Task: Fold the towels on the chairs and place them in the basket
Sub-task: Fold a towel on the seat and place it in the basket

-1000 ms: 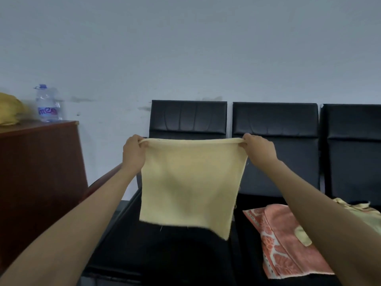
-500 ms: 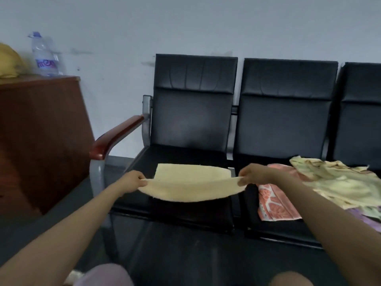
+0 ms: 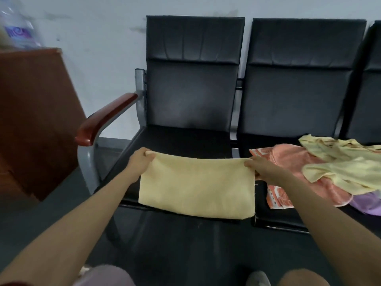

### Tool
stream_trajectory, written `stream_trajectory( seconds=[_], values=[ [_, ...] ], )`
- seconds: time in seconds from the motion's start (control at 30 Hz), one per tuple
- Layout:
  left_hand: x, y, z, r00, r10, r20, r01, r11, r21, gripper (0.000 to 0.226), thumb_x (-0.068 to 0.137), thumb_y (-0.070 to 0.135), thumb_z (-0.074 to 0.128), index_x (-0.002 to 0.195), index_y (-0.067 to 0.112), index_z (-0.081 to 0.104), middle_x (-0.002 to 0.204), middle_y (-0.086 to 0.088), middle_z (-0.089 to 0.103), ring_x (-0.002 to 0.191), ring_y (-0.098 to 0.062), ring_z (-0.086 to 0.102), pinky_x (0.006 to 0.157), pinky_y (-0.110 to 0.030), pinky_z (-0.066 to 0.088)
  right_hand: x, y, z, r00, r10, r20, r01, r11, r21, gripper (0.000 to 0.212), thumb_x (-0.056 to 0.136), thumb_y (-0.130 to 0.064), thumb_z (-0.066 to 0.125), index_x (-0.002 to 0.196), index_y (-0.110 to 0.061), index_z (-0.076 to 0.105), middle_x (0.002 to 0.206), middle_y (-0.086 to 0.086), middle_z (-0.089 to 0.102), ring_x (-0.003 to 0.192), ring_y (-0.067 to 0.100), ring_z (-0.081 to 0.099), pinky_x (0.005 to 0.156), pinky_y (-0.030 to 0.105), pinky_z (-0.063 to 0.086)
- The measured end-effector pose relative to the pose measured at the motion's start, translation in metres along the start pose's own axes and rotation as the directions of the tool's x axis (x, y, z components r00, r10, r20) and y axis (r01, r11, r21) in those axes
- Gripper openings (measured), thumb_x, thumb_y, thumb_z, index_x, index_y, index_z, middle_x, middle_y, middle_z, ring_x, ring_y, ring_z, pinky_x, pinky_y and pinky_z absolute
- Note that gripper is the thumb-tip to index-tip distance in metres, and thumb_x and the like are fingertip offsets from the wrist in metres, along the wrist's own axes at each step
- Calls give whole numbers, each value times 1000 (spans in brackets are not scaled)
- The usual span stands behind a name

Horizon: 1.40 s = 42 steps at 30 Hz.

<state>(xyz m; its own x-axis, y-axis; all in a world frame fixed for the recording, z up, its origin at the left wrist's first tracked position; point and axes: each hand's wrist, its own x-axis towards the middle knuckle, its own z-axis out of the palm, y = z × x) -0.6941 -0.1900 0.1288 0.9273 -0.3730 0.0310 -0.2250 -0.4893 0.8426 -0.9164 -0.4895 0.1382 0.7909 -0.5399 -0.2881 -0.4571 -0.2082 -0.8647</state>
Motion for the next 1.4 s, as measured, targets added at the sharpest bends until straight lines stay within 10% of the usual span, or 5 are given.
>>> stream_trajectory(
  seconds=[0.4, 0.63, 0.9, 1.23, 1.4],
  values=[
    [47, -41, 69, 997, -38, -63, 44, 995, 92, 19, 92, 10, 51, 110, 8, 54, 106, -10, 58, 96, -23, 55, 72, -25, 40, 55, 49, 31, 985, -69, -159, -24, 855, -519, 21, 91, -15, 54, 111, -9, 54, 108, 9, 57, 91, 21, 53, 71, 28, 41],
    [1, -37, 96, 905, 374, 200, -424, 764, 486, 35, 97, 25, 46, 128, 8, 50, 134, -7, 47, 126, -26, 42, 105, -31, 30, 40, 33, 85, 937, -345, -48, 230, 716, -659, 34, 96, -20, 50, 129, -13, 48, 134, 8, 43, 130, 26, 33, 105, 34, 34],
    [-22, -65, 78, 961, -60, 271, -168, 652, 739, 58, 98, 53, 8, 152, 32, -2, 159, 13, -9, 146, -11, -12, 116, -49, -9, 36, 13, 177, 932, -242, 270, 362, 606, -708, 52, 102, -40, 26, 151, -27, 16, 160, 0, 3, 147, 19, -2, 118, 42, 0],
    [-19, -83, 55, 968, 19, 250, -182, 739, 649, 52, 101, 46, 19, 151, 33, 15, 159, 14, 6, 146, -9, -3, 116, -41, -8, 53, 41, 148, 968, -218, 124, 226, 545, -807, 60, 98, -56, 7, 151, -33, -7, 159, -12, -12, 146, 13, -16, 119, 40, -8],
    [-17, -90, 38, 982, 160, 98, -176, 966, 188, 34, 98, 4, 41, 127, 14, 57, 139, 0, 47, 133, -14, 36, 108, -18, 18, 51, 46, 142, 968, -231, 95, 212, 557, -803, 60, 98, -55, 8, 152, -31, -3, 160, -10, -9, 147, 14, -12, 119, 39, -6]
  ],
)
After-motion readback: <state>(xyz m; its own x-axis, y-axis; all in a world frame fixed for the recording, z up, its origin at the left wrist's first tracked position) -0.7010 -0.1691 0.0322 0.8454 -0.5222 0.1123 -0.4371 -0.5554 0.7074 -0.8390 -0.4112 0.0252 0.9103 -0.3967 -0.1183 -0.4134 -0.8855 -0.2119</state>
